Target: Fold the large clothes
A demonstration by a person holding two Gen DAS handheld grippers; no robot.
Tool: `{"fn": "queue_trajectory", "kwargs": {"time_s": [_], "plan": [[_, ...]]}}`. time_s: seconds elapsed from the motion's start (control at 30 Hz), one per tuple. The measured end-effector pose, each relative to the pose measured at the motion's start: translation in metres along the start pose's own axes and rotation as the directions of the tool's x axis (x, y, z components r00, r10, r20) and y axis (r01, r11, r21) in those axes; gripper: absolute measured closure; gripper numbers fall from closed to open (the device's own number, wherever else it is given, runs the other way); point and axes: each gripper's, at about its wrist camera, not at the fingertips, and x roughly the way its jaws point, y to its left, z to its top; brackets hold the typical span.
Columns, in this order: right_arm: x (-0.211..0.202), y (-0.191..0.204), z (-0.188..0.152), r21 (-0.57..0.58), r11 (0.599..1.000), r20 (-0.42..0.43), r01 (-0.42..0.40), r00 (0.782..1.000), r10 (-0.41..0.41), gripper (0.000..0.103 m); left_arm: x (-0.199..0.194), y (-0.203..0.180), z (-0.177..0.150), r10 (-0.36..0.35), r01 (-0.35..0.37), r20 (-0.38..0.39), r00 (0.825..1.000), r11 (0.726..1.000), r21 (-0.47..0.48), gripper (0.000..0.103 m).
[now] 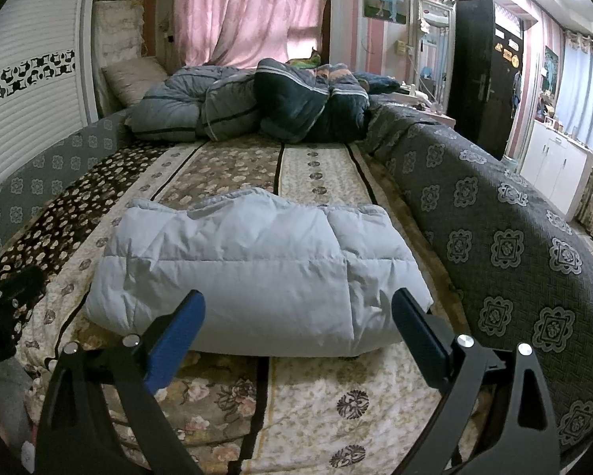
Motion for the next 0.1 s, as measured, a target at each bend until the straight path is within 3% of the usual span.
{"fn": "queue_trajectory", "kwargs": {"time_s": [0.1], "plan": [[0.001, -0.0006, -0.0012, -0.002, 1.0, 0.001, 0.0, 1.0, 0.0, 0.008, 0.0034, 0.0025, -0.0002, 0.007, -0.007, -0.007, 1.0, 1.0, -0.01, 0.003]]}}
